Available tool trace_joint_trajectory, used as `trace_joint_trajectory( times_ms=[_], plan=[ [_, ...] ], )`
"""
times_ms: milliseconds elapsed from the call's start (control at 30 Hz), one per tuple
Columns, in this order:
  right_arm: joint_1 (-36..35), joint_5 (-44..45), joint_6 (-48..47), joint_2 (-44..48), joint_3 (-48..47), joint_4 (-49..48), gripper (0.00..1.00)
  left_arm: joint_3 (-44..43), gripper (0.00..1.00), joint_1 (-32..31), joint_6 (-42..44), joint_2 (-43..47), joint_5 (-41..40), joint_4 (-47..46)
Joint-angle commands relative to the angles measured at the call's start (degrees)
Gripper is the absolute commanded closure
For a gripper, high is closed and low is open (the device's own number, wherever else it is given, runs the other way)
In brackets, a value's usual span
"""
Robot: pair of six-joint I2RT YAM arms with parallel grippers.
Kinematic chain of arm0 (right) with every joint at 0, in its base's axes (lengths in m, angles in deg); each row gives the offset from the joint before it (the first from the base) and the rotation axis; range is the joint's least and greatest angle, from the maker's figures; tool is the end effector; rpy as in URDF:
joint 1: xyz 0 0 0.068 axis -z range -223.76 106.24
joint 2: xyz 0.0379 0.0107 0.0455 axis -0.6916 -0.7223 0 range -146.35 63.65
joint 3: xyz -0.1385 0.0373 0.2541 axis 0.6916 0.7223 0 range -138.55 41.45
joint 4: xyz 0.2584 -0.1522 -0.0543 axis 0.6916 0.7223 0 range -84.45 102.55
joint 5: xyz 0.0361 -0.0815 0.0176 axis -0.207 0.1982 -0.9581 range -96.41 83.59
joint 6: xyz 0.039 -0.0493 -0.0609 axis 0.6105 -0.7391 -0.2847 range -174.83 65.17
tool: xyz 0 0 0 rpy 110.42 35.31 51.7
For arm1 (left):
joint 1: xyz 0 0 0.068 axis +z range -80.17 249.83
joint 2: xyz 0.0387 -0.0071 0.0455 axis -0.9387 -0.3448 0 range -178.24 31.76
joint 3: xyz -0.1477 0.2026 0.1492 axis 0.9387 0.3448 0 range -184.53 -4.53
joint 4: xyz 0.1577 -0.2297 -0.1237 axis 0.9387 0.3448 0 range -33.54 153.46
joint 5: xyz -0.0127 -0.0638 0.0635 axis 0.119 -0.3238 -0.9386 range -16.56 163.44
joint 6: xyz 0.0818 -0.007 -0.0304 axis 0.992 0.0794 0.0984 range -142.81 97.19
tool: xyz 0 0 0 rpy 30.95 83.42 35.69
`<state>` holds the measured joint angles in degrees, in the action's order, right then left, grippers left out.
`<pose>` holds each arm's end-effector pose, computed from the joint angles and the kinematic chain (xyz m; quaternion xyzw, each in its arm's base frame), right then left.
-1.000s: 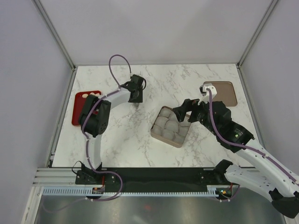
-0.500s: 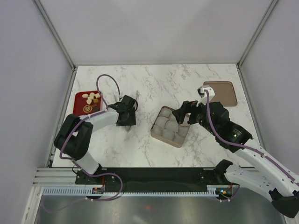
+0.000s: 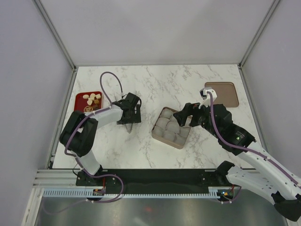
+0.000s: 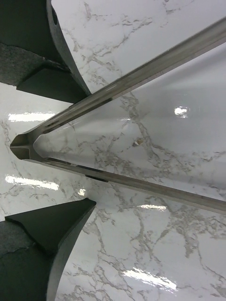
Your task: Pack the chocolate
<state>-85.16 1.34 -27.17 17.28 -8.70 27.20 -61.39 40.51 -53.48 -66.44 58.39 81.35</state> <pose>0.1975 0.1602 0.3515 -0.0570 0.8055 0.2880 0.5148 0.3398 -0.1678 0.1108 -0.0384 0.9697 0.0088 0.2409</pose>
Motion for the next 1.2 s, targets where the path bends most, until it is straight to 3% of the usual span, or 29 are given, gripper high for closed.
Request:
trace_joint_trajectory(
  times_ms=[0, 833, 1067, 1167],
  plan=[
    [0.10, 0.34, -0.06, 0.84, -0.21, -0.82, 0.05, -1.06, 0.10, 0.49, -2.28, -3.84, -4.63, -1.07],
    [0.01, 3.24, -2.17, -0.56, -0.91, -0.91, 0.04, -4.84, 0.05, 4.01, -1.58, -8.77, -3.32, -4.14],
    [0.10, 2.62, -1.73, -0.83, -0.91, -0.91, 0.04, -4.93, 0.23, 4.10, -0.62, -7.54, -4.02, -2.92],
    [0.10, 2.45, -1.56, -0.74, -1.00, -0.82, 0.04, -6.42, 0.26, 3.75, -0.44, -5.88, -5.87, -0.80]
  ],
)
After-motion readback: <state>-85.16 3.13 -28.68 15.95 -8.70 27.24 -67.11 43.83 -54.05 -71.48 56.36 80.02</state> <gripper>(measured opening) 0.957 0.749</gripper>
